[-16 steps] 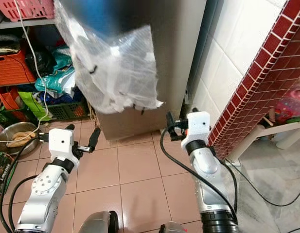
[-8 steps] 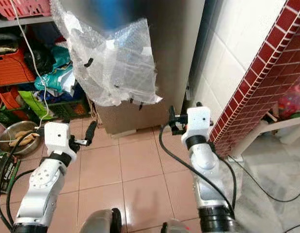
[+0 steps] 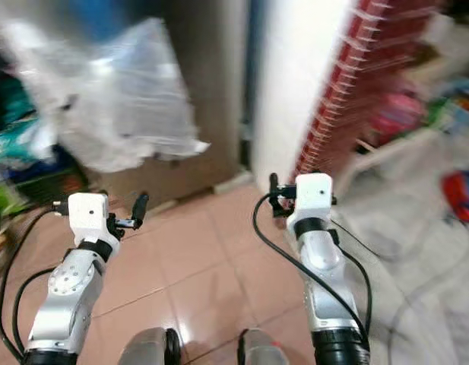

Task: Restocking fridge

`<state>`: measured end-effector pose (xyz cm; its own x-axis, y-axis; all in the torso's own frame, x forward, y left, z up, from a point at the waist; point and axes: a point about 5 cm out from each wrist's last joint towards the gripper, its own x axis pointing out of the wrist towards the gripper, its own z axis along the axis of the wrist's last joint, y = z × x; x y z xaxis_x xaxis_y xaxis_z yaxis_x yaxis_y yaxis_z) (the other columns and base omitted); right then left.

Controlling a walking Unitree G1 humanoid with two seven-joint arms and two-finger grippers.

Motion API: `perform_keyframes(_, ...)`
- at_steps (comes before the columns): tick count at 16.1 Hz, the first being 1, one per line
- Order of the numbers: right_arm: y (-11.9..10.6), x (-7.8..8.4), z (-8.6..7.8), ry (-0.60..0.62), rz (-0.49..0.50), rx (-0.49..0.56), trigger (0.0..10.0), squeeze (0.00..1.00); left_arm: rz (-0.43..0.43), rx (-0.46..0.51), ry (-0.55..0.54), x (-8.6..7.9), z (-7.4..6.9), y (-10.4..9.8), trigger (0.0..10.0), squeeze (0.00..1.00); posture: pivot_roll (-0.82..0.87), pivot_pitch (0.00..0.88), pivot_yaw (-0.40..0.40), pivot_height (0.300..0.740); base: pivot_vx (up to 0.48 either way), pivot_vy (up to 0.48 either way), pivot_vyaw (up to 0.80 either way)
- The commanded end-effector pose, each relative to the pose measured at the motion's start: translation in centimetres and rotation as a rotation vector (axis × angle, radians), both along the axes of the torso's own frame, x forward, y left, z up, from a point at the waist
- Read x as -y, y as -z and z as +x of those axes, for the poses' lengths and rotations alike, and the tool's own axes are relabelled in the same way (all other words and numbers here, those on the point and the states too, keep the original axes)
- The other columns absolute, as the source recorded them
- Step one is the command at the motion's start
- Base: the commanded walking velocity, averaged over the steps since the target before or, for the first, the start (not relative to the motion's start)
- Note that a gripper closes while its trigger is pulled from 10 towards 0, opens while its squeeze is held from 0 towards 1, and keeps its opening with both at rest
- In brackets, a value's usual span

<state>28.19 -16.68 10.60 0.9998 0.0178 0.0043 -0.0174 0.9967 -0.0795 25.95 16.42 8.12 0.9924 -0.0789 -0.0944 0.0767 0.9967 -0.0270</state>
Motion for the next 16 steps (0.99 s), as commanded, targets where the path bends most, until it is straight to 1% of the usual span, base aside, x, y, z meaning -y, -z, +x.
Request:
perform_keyframes(1,0.2,0.0,0.0,-0.006,0.001,-0.013,10.0,0.0,-0.011,-0.032,-0.023,-0.5,-0.4,0.7,10.0,0.0,0.03,0.133,0.011,0.74,0.0,0.0,-0.8)
perform_keyframes(2,0.2,0.0,0.0,-0.011,-0.004,-0.012,10.0,0.0,-0.012,-0.032,-0.023,-0.5,-0.4,0.7,10.0,0.0,0.03,0.133,0.011,0.74,0.0,0.0,-0.8)
perform_keyframes(6,0.2,0.6,0.9,0.016,0.004,-0.008,10.0,0.0,-0.017,-0.054,-0.009,-0.2,-0.3,1.4,10.0,0.0,0.03,0.082,0.01,0.74,0.0,0.41,-0.8)
perform_keyframes(7,0.4,0.6,1.0,0.021,0.01,-0.009,10.0,0.0,-0.015,-0.054,-0.007,-0.2,-0.2,1.4,10.0,0.0,0.03,0.07,0.014,0.74,0.0,0.48,-0.8)
perform_keyframes(9,0.5,0.0,1.2,0.016,0.023,-0.008,10.0,0.0,-0.002,-0.035,0.01,-0.1,0.2,1.1,10.0,0.0,0.04,0.061,0.021,0.74,0.0,0.48,-0.8)
perform_keyframes(11,0.4,-0.4,1.3,0.009,0.027,0.005,10.0,0.0,0.018,-0.023,0.016,-0.3,0.6,0.9,10.0,0.0,0.04,0.06,0.027,0.74,0.0,0.48,-0.8)
perform_keyframes(13,0.3,-0.4,1.5,0.015,0.03,0.01,10.0,0.0,0.044,-0.012,0.021,-0.6,1.0,0.7,10.0,0.0,0.04,0.063,0.03,0.74,0.0,0.48,-0.8)
perform_keyframes(14,0.2,-0.3,1.6,0.036,0.049,0.014,10.0,0.0,0.046,-0.01,0.018,-0.9,1.1,0.7,10.0,0.0,0.04,0.062,0.031,0.74,0.0,0.48,-0.8)
perform_keyframes(16,-0.2,-0.2,2.0,0.041,0.049,0.026,10.0,0.0,0.051,-0.007,0.016,-1.2,1.2,0.6,10.0,0.0,0.04,0.062,0.031,0.74,0.0,0.48,-0.8)
